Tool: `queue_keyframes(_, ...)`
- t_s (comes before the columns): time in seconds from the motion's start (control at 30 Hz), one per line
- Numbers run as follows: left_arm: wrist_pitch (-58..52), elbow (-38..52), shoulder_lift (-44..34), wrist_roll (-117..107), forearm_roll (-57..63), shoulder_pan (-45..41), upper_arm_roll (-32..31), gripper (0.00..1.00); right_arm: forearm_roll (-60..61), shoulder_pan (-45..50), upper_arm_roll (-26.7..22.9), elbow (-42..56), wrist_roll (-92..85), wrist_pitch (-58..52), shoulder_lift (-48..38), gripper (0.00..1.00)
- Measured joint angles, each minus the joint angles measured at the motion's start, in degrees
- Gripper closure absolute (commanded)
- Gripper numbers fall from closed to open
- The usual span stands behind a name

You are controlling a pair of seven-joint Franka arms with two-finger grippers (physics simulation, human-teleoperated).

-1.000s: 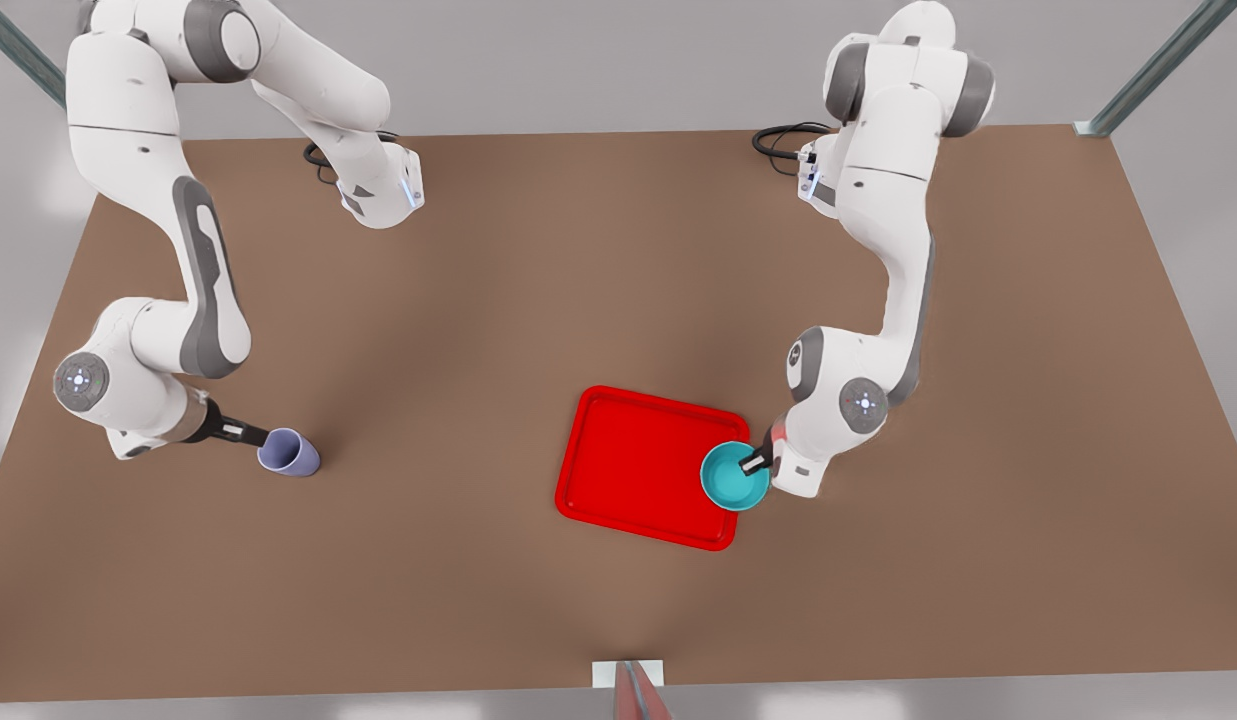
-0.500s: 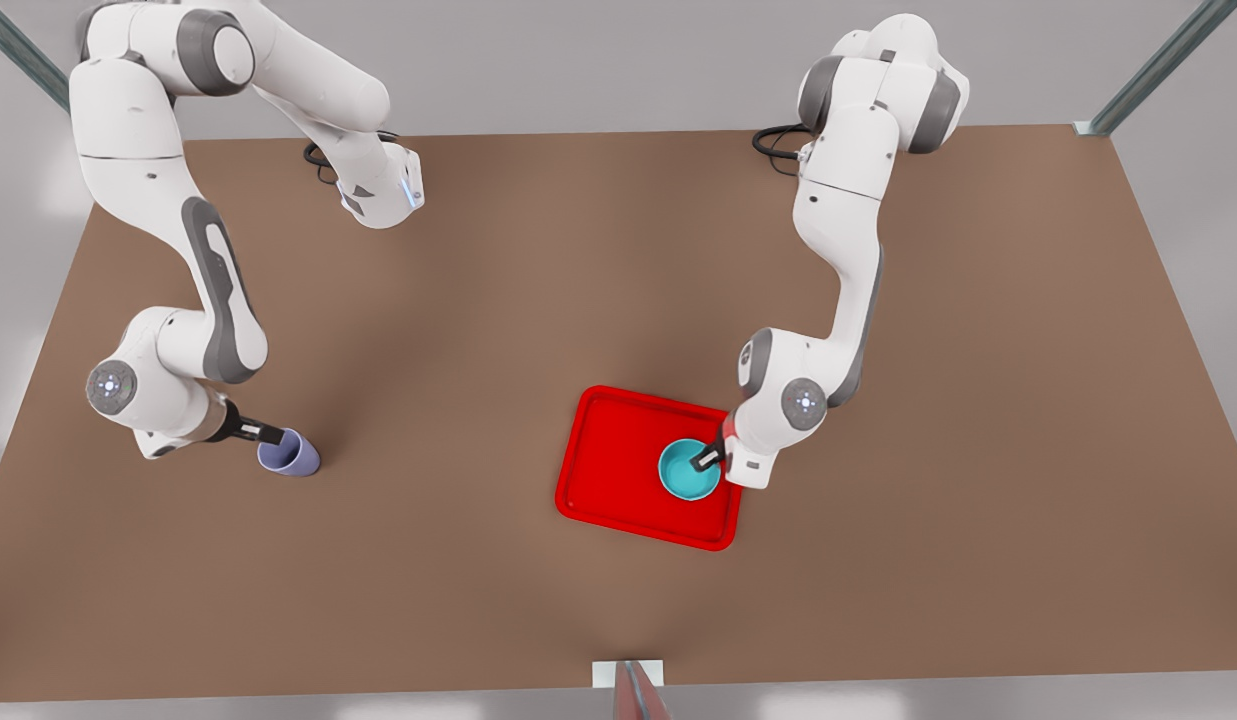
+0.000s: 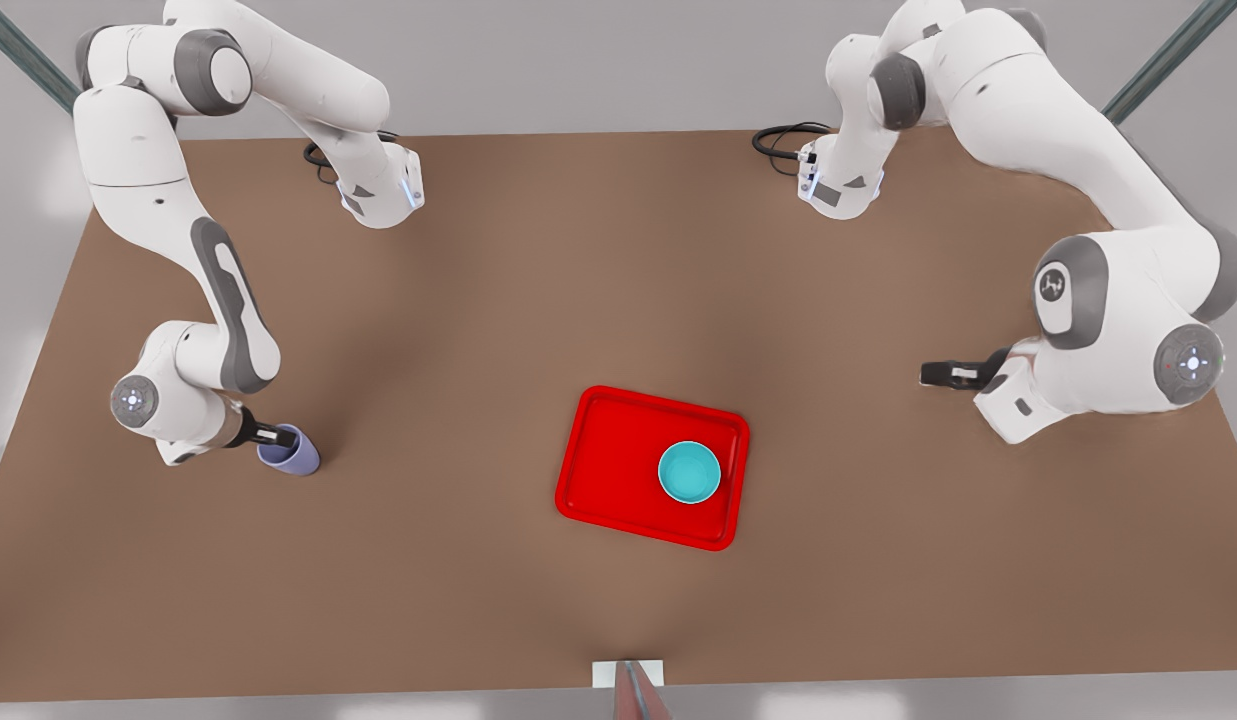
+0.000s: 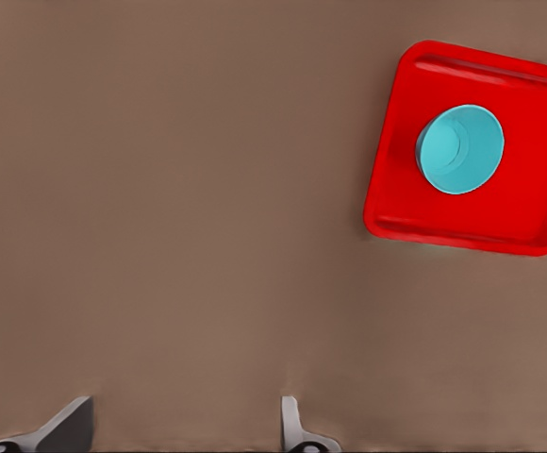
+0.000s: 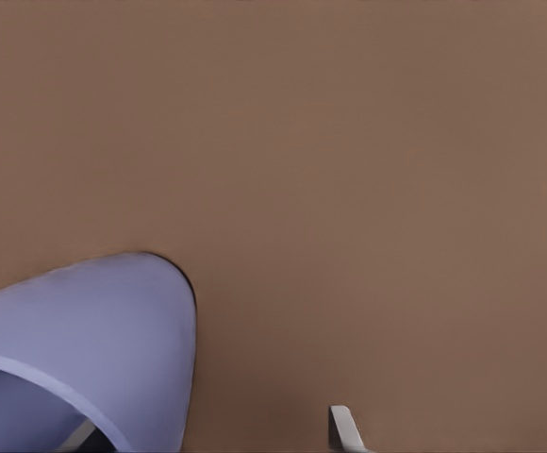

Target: Place the bowl on the tray with the left arm and the cup on the tray with the right arm

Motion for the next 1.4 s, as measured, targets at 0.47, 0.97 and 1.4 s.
queue_keyframes(0.47,7.1,-9.7,-15.1,-5.2,22.3,9.7,-22.5,0.0,0.7,0.9,0.0,1.1,0.6,-0.9,-0.2,0.79)
queue_keyframes(0.97,8.3,-10.5,-13.1,-5.1,22.9,12.0,-24.9,0.0,0.4,9.3,13.2,20.5,18.5,-20.4,-1.2,0.79)
queue_keyframes(1.4,8.3,-10.5,-12.3,-4.7,22.8,12.1,-24.9,0.0,-1.5,39.1,7.2,43.1,49.4,-24.9,10.8,0.79)
